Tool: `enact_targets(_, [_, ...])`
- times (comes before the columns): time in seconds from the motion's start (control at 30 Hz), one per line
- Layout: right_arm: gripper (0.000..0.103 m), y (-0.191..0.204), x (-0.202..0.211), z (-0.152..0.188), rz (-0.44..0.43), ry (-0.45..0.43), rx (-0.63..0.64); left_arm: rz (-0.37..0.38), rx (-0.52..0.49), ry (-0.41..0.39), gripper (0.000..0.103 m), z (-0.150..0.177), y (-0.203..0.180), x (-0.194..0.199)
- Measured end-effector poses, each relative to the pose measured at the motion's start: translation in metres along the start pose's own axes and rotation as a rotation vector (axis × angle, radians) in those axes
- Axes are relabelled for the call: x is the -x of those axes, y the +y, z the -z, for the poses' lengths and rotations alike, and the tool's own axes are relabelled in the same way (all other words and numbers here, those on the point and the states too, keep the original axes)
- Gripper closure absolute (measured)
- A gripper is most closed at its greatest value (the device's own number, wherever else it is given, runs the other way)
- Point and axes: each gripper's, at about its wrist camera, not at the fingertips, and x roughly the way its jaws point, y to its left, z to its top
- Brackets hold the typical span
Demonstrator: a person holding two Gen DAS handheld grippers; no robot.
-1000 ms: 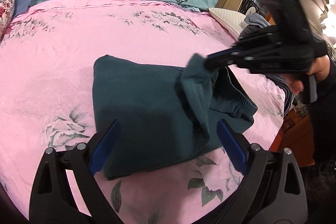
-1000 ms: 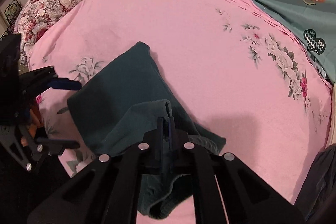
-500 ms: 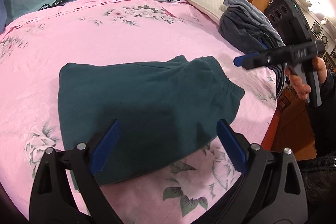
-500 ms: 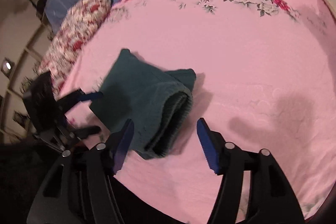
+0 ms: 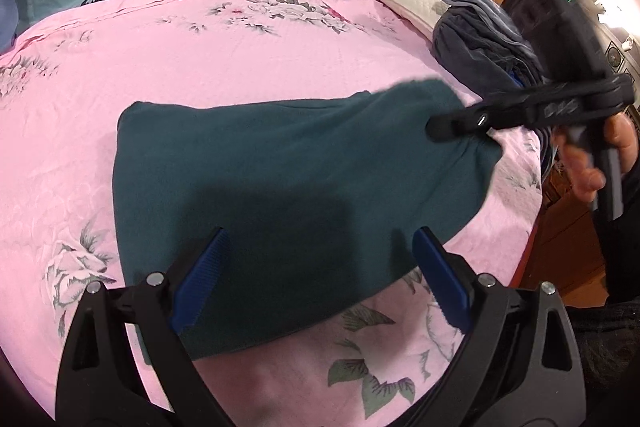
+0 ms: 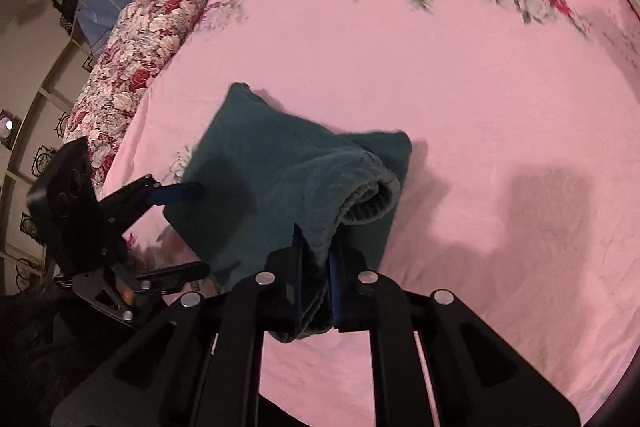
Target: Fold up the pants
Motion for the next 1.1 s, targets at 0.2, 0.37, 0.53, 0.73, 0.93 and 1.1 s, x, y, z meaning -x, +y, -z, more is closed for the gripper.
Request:
enact_targets(0.2, [0.094,0.029,0.031,-0.03,-0.031,-0.098,0.151,-0.044,0.012,-0.082,0.008,-0.006,0.003,0.017])
enact_targets(0.37, [0.087,-0.036,-0.04,-0.007,0.087,0.149,-0.041,-0.081,0.017,0.032,0.008,-0.001,0.012,-0.011])
enact_targets(0.53, [0.067,-0.037,-0.007,-0.006,0.117,0.037,-0.075,-0.083,0.001,-0.029,0.008,-0.009,0.012,0.011])
enact_targets(0.73, [0.067,0.022,0.01,-0.01,0.044,-0.04,0.044,-0.169,-0.003,-0.024,0.005,-0.02,0.015,0.001])
enact_targets(0.93, [0.076,-0.002,-0.051,0.014,0.092,0.145,-0.024,-0.234,-0.024,0.088,0.004,-0.004,0.021,-0.025])
enact_targets(1.1, [0.068,0.017,-0.007,-0.005,0.057,0.014,0.015,-0.168,-0.015,-0.01,0.005,-0.015,0.018,0.005])
